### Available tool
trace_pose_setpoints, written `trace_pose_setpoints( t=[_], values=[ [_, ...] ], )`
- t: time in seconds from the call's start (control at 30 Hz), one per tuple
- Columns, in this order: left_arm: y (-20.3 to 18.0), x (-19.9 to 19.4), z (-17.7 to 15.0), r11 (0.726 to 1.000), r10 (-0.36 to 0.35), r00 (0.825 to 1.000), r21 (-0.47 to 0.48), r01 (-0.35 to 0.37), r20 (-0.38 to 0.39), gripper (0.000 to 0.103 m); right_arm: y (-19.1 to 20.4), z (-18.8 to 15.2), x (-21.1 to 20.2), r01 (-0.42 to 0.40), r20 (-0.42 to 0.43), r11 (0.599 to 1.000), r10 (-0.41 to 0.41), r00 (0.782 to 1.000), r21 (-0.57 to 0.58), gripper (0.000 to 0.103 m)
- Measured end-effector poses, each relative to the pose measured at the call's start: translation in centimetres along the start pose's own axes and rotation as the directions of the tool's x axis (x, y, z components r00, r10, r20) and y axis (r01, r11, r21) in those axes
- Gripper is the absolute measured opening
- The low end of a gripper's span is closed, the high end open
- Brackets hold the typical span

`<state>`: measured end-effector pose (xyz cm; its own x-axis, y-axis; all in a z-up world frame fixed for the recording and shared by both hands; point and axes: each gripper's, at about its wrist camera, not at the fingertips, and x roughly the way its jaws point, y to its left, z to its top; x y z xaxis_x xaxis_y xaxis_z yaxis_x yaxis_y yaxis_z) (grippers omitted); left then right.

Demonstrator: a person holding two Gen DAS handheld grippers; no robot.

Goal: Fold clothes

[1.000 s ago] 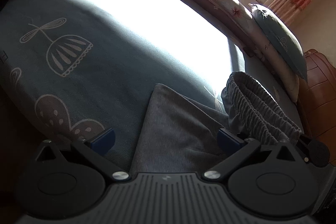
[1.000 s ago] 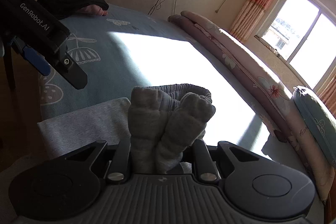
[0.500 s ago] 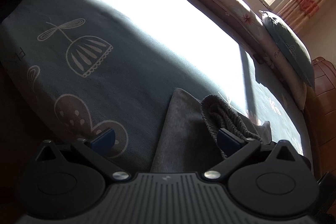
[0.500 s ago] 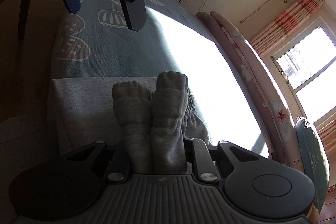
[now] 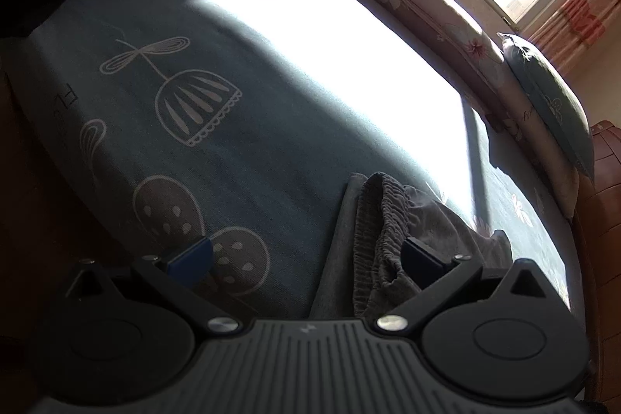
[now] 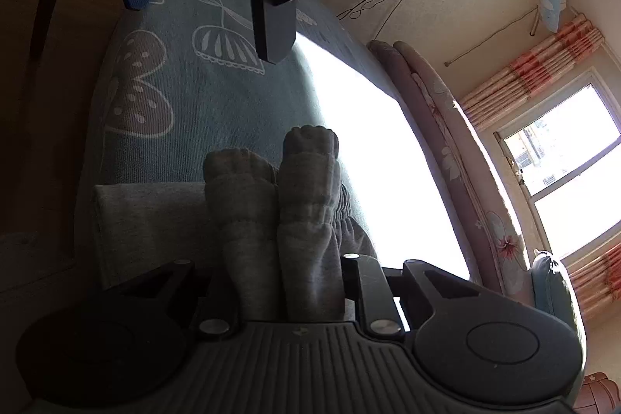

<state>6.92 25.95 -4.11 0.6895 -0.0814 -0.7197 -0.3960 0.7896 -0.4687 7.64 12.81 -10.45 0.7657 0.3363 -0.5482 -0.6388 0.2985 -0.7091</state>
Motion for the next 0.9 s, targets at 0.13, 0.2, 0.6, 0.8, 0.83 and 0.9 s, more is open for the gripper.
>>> trace_pose_setpoints(
  t=[0.13,0.2,0.6,0.8,0.83,0.9],
  values=[
    [-0.3,0.4,0.0,1.0,0.007,1.0,0.009,-0.007,-0.009,0.102,1.6,-0.1,-0.1,-0.004,-0.003,1.0,0.004,1.0,-0.031,0.034],
    [-0.7,0.4,0.1,1.0,0.0,1.0,0.022,0.0,-0.011,0.102,1.4,-0.1,-1.3,-0.031,0.007,0.999,0.031,0.999,-0.018,0.036],
    [-9.1,2.0,-2.0,0.96,-0.142,0.987,0.232,0.156,-0.078,0.102,-6.7,-5.7,-10.4,-0.132,0.035,0.931,0.127,0.991,0.341,0.069],
    [-16.3,2.7,-7.9,0.764,-0.215,0.975,0.612,0.207,-0.062,0.102,-13.4,-18.4,-13.2,0.094,-0.199,0.789,0.037,0.979,0.607,0.075],
    [-17.4,2.7,-9.3,0.703,-0.226,0.973,0.683,0.201,-0.054,0.102,-14.0,-20.4,-13.7,0.13,-0.237,0.756,0.034,0.971,0.641,0.075],
    [-19.5,2.7,-12.5,0.549,-0.248,0.967,0.814,0.188,-0.056,0.102,-14.7,-24.2,-14.8,0.197,-0.299,0.684,0.033,0.954,0.702,0.075]
  ],
)
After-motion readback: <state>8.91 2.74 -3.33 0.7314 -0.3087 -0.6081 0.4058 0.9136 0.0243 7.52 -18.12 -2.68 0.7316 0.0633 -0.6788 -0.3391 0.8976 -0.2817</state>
